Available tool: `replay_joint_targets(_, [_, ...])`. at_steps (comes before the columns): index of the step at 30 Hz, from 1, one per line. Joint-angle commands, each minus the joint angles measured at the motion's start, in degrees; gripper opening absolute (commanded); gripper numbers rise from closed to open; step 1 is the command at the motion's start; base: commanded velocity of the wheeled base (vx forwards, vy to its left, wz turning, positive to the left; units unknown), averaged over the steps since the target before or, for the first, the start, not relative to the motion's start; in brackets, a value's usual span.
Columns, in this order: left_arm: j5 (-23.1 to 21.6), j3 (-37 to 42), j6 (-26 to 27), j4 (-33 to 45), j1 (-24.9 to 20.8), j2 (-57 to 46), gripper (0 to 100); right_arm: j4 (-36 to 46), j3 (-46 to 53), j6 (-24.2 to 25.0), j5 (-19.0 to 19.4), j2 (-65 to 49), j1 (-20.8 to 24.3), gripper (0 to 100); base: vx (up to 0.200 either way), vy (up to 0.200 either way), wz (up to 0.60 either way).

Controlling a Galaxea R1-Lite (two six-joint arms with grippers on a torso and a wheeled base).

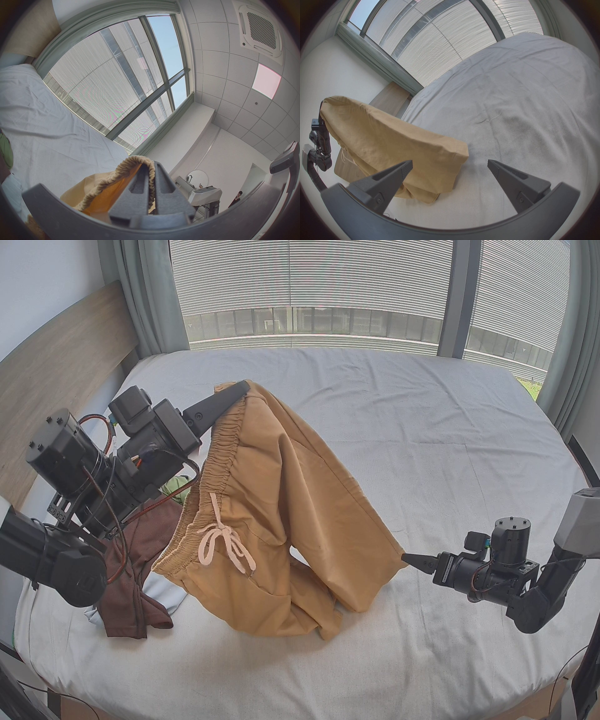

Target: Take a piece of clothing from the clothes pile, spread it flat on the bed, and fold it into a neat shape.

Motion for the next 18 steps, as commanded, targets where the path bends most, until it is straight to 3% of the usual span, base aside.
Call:
replay_joint_targets(1, [0.0, 0.0, 0.0, 0.0, 0.0, 0.0, 0, 0.0, -0.9, 0.1, 0.6, 2.6, 0.4, 100, 0.000, 0.000, 0.00])
replay_joint_targets(7, [0.0, 0.1, 0.0, -0.1, 0.0, 0.0, 0, 0.0, -3.9, 0.8, 1.0, 5.9, 1.0, 100, 0.000, 0.000, 0.00])
replay_joint_targets(18, [-0.1, 0.3, 0.0, -1.2, -0.1, -0.1, 0, -1.8, -10.2, 3.0, 7.1, 11.1, 0.8, 100, 0.000, 0.000, 0.00])
